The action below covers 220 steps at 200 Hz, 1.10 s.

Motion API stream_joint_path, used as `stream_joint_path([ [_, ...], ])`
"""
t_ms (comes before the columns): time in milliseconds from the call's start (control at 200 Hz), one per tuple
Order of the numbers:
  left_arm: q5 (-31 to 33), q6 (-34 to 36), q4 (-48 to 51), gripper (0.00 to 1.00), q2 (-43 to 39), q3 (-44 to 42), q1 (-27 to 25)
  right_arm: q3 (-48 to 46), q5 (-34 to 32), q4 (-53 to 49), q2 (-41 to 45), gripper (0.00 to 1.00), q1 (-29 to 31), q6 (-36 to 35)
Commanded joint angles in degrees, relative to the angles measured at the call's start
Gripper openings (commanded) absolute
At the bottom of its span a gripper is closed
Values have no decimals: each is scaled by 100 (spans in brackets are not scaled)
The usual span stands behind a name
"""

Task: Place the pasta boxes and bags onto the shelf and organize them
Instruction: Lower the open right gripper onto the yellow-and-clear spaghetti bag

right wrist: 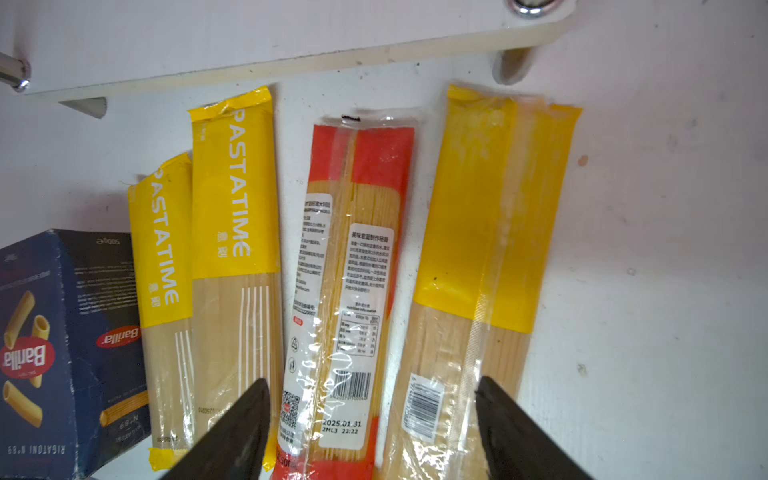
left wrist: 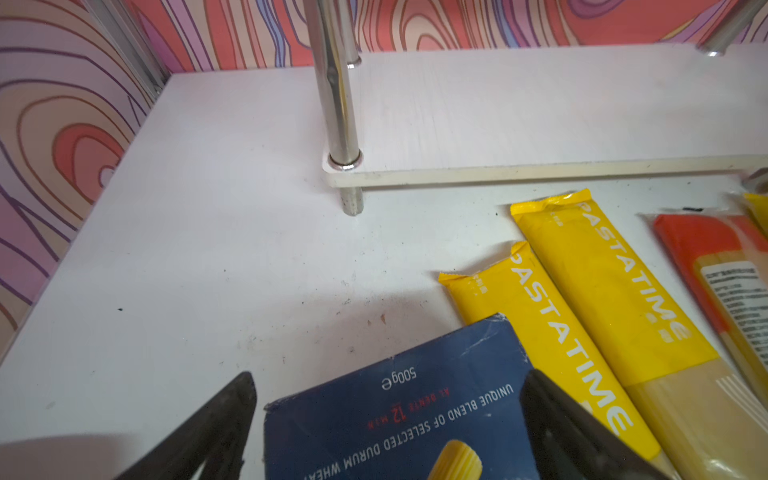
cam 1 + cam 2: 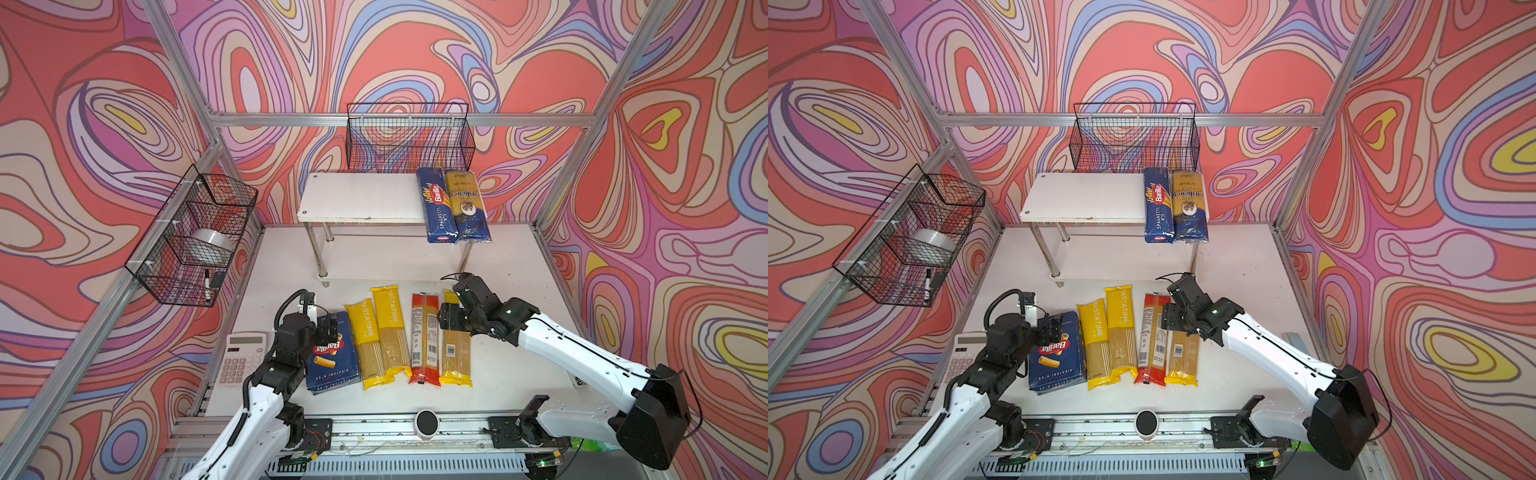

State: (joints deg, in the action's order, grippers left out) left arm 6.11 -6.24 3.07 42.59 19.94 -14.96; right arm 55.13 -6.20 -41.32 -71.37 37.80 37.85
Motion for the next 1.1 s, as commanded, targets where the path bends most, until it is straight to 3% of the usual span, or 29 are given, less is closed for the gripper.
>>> stream_joint_path([
  [0, -181, -65, -75, 100, 530, 417, 13, 111, -320, -432, -22, 81, -9, 437],
  [255, -311, -146, -246, 100, -241, 49, 35, -922, -154, 289, 168, 87, 46, 773],
  [426, -1502, 70, -454, 100, -416, -109, 49, -1177, -360, 540, 173, 89, 58, 615],
  [716, -547, -113, -140, 100, -311, 34, 79, -1391, 198, 1004, -372, 91, 53, 387],
  [1097, -992, -30, -173, 100, 63, 183, 182, -1395, -172, 530, -445, 91, 52, 630],
])
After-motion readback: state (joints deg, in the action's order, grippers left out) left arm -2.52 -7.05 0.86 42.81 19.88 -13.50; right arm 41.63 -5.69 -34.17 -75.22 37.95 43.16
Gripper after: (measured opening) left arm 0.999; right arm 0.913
